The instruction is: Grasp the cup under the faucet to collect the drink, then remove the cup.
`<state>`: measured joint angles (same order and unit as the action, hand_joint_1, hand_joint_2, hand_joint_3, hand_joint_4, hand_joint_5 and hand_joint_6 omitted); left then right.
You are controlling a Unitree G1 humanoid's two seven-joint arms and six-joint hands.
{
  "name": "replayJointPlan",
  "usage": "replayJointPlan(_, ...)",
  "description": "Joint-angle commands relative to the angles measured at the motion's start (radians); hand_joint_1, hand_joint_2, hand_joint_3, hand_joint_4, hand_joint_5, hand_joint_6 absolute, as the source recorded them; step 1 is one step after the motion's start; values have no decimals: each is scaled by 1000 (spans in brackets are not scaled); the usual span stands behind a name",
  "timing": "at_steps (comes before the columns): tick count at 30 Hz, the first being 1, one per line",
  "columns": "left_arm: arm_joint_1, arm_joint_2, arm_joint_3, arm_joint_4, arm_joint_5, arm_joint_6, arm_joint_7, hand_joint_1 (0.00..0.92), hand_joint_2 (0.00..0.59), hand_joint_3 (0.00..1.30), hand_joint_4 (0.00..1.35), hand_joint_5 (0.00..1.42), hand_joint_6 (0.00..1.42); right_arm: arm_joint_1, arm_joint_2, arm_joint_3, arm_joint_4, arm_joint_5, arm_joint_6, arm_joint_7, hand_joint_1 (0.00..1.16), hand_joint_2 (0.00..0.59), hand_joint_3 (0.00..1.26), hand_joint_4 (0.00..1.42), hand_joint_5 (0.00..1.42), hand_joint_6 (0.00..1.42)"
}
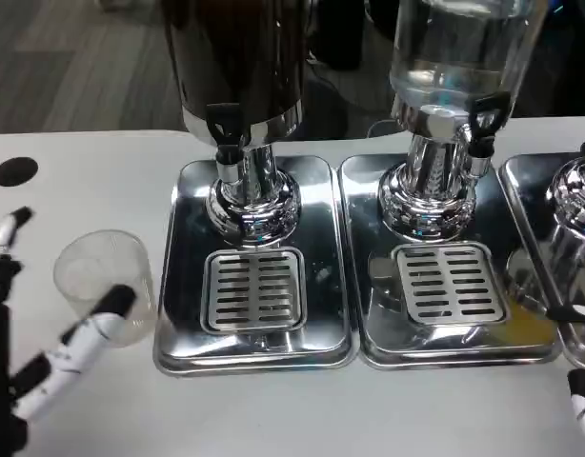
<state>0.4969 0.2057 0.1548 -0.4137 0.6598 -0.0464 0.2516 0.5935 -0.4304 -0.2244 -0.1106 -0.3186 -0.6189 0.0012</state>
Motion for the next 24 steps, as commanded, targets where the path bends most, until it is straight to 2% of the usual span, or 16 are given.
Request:
replayJointPlan(1,-66,9,33,79,-24,65,-11,96,59,132,89,281,64,22,-11,-13,10,21,-34,16,623,485,279,187,168,0)
replayJointPlan(7,-151,20,24,171,-13,138,-3,119,59,130,98,315,106,42,-13,-18,18,34,-57,29,621,485,283,196,168,0)
replayJointPlan(13,-215,31,-11,220,27,205,8,127,45,130,99,356,288,55,-17,-27,23,50,-76,40,619,483,284,206,168,0)
replayJointPlan(24,-310,48,-62,274,67,288,15,130,43,142,102,369,378,58,-20,-32,35,70,-102,65,617,480,285,210,168,0)
